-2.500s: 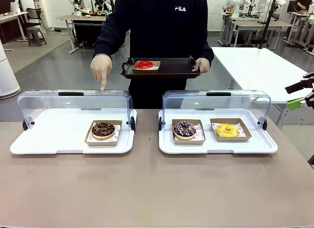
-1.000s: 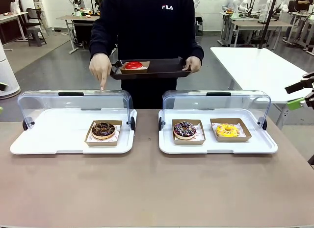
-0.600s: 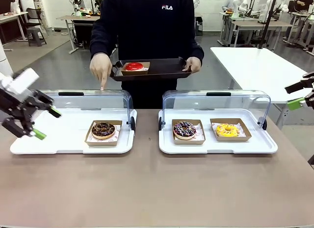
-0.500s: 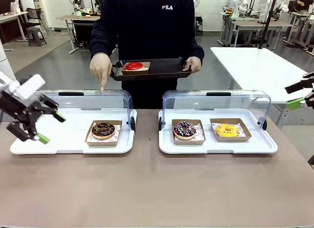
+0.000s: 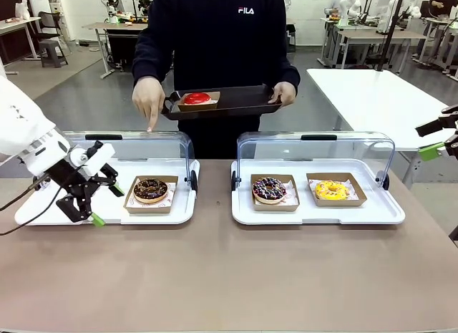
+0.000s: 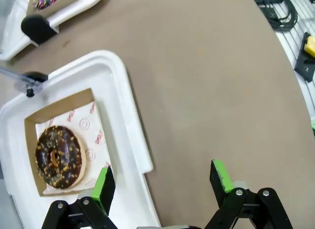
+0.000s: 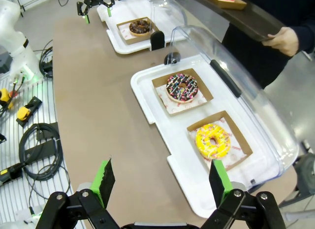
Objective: Provide the desired donut to the person.
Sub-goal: Pick up and lift the Paper togo box containing the Donut pointed at by the person.
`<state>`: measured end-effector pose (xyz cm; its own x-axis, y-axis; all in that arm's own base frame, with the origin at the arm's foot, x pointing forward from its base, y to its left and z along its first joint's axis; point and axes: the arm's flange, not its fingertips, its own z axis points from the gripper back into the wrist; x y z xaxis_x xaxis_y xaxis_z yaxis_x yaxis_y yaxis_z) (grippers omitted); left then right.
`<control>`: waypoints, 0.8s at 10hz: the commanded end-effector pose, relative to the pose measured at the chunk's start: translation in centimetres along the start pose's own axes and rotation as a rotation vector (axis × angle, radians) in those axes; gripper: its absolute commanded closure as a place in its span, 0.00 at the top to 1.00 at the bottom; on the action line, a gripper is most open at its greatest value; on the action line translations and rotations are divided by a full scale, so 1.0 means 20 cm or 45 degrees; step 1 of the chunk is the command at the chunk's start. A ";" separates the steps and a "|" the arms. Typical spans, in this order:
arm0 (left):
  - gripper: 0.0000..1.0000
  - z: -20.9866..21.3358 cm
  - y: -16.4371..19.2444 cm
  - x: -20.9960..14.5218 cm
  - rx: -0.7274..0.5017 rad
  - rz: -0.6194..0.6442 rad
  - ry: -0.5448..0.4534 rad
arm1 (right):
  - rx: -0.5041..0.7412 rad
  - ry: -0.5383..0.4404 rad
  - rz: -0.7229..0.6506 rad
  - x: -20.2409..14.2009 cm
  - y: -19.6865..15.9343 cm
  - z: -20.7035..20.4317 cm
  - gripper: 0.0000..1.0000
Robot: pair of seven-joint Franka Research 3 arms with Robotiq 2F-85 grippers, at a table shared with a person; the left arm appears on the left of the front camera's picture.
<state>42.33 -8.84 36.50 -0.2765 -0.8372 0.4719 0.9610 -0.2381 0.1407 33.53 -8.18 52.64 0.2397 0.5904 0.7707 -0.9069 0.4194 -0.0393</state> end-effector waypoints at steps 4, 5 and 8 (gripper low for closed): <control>1.00 0.02 -0.01 -0.05 0.013 0.002 0.002 | 0.005 -0.036 0.014 0.00 -0.01 -0.01 1.00; 1.00 0.02 -0.01 -0.05 0.013 0.002 0.002 | 0.005 -0.036 0.014 0.00 -0.01 -0.01 1.00; 1.00 0.02 -0.01 -0.05 0.013 0.002 0.002 | 0.005 -0.036 0.014 0.00 -0.01 -0.01 1.00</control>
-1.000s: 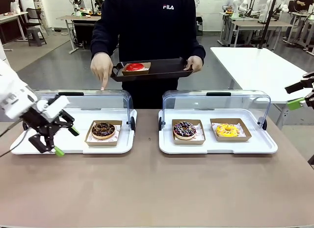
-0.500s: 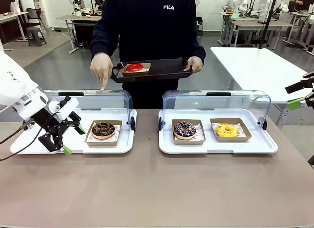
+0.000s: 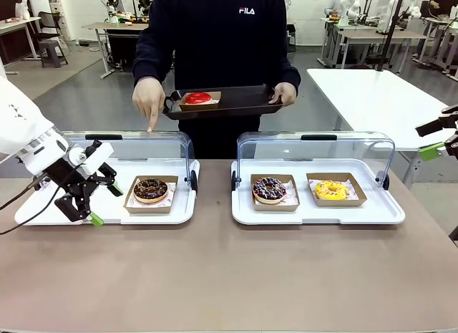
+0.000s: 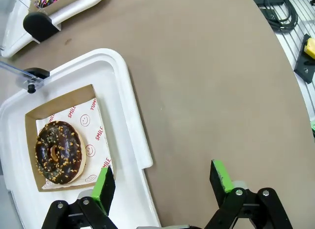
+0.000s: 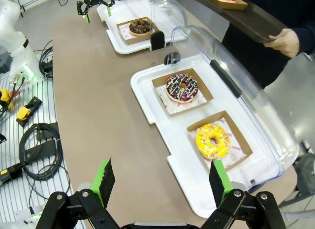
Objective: Provide the desired donut to the person.
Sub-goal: Pick up and lift the Paper togo box containing the Donut pointed at by the person.
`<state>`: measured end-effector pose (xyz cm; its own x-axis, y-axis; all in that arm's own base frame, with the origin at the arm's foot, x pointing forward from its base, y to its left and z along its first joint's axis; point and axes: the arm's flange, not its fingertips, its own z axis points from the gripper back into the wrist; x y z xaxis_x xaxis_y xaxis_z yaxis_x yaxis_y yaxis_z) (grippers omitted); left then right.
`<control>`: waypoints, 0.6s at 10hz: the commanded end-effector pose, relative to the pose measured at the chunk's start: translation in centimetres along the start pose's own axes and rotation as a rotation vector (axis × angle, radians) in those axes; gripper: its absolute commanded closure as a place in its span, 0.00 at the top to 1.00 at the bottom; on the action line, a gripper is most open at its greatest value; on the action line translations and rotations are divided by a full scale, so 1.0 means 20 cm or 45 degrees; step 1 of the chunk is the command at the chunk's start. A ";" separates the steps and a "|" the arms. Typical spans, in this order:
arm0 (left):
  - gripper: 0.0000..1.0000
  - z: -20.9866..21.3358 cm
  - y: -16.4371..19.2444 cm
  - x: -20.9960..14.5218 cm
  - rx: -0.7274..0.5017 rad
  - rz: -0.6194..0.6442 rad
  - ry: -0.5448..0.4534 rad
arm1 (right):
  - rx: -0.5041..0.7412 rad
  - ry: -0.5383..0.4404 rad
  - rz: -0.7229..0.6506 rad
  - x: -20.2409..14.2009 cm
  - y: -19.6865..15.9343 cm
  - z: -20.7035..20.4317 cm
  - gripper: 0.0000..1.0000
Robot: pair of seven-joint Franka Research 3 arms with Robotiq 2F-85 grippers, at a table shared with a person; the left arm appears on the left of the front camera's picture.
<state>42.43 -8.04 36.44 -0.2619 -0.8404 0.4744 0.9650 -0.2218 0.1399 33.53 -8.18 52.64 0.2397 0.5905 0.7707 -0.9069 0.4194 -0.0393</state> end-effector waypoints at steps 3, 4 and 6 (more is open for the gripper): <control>1.00 -0.06 0.13 0.12 0.063 0.138 0.180 | 0.005 -0.036 0.014 0.00 -0.01 -0.01 1.00; 1.00 -0.08 0.17 0.15 0.065 0.203 0.214 | 0.005 -0.036 0.014 0.00 -0.01 -0.01 1.00; 1.00 -0.12 0.22 0.23 0.041 0.292 0.277 | 0.005 -0.036 0.014 0.00 -0.01 -0.01 1.00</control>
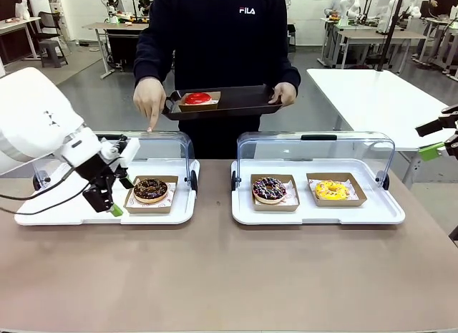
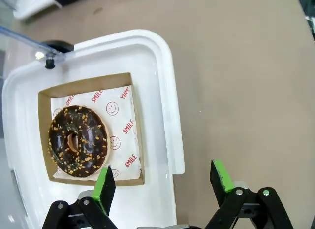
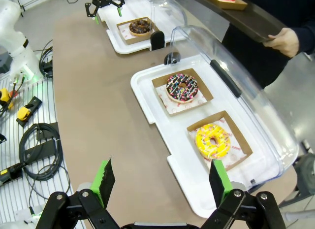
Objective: Provide the desired donut to the person.
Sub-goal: Pick up and lift the Paper togo box containing the Donut pointed at by the person.
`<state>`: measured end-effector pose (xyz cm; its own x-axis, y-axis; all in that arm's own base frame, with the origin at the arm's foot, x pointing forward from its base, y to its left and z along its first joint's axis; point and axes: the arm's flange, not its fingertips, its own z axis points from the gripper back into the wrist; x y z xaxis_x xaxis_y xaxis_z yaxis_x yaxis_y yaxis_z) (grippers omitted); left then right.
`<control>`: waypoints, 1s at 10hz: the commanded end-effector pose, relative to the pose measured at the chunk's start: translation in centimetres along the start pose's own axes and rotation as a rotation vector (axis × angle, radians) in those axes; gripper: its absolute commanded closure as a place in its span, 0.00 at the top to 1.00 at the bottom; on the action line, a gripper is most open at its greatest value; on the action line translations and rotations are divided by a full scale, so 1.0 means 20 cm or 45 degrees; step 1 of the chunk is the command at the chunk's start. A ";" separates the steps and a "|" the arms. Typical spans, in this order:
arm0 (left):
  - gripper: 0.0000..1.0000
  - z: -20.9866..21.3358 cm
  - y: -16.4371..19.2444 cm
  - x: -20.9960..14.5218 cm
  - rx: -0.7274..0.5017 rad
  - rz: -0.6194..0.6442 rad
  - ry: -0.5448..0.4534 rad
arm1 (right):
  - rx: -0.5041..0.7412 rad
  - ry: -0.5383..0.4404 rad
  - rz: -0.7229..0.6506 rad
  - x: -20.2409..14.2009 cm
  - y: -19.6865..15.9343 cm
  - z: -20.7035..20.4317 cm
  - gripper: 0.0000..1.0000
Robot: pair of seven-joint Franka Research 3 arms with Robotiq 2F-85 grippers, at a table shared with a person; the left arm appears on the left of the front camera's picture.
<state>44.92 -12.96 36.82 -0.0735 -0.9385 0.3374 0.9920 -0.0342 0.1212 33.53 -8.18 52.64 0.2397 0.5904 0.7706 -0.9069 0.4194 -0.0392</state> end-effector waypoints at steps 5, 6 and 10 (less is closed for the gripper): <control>1.00 -0.06 0.05 0.05 -0.024 0.099 0.234 | 0.005 -0.036 0.014 0.00 -0.01 -0.01 1.00; 1.00 -0.09 0.06 0.04 -0.013 0.084 0.236 | 0.005 -0.036 0.014 0.00 -0.01 -0.01 1.00; 1.00 -0.19 0.12 0.00 0.037 0.079 0.254 | 0.005 -0.036 0.014 0.00 -0.01 -0.01 1.00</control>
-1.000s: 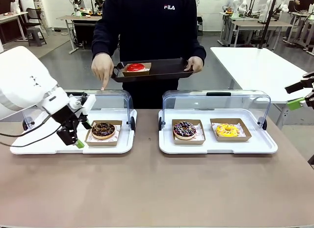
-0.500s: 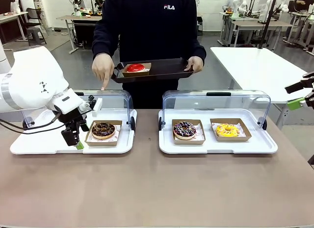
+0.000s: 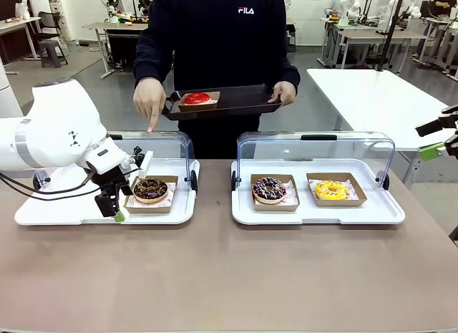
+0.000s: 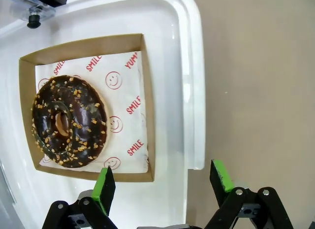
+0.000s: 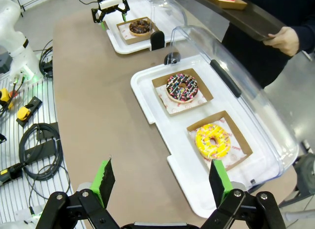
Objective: Provide the desired donut to the person.
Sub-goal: Pick up and lift the Paper togo box containing the Donut pointed at by the person.
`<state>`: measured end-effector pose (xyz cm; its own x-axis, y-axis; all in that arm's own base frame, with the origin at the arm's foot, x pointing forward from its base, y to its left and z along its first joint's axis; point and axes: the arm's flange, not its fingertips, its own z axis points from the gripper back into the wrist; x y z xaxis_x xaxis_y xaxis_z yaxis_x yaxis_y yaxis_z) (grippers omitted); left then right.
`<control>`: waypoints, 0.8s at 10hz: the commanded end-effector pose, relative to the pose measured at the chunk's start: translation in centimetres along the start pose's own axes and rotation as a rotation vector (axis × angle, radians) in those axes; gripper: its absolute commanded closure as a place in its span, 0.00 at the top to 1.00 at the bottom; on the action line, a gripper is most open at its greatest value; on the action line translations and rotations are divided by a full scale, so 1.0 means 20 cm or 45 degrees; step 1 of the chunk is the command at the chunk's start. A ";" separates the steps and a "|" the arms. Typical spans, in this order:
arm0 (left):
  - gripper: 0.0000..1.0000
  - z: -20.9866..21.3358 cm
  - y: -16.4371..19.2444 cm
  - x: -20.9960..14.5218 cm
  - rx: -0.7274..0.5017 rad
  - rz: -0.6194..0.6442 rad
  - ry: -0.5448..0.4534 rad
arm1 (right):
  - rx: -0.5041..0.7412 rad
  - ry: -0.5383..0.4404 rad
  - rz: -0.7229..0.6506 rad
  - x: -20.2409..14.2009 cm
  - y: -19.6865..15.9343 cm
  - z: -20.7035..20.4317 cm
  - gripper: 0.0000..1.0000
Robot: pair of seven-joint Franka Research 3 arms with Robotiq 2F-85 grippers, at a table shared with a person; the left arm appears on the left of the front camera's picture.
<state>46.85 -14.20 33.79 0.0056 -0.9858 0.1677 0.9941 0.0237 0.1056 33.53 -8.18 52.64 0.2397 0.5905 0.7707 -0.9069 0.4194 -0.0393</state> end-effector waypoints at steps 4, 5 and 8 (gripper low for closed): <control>1.00 -0.03 0.07 0.03 0.054 -0.002 0.040 | 0.005 -0.036 0.014 0.00 -0.01 -0.01 1.00; 1.00 -0.03 0.07 0.03 0.049 -0.004 0.037 | 0.005 -0.036 0.014 0.00 -0.01 -0.01 1.00; 0.07 -0.04 0.07 0.02 0.008 -0.013 0.062 | 0.005 -0.036 0.014 0.00 -0.01 -0.01 1.00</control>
<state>47.97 -14.49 33.23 -0.0170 -0.9893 0.1446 0.9919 0.0015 0.1271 33.53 -8.18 52.64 0.2397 0.5905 0.7707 -0.9069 0.4194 -0.0393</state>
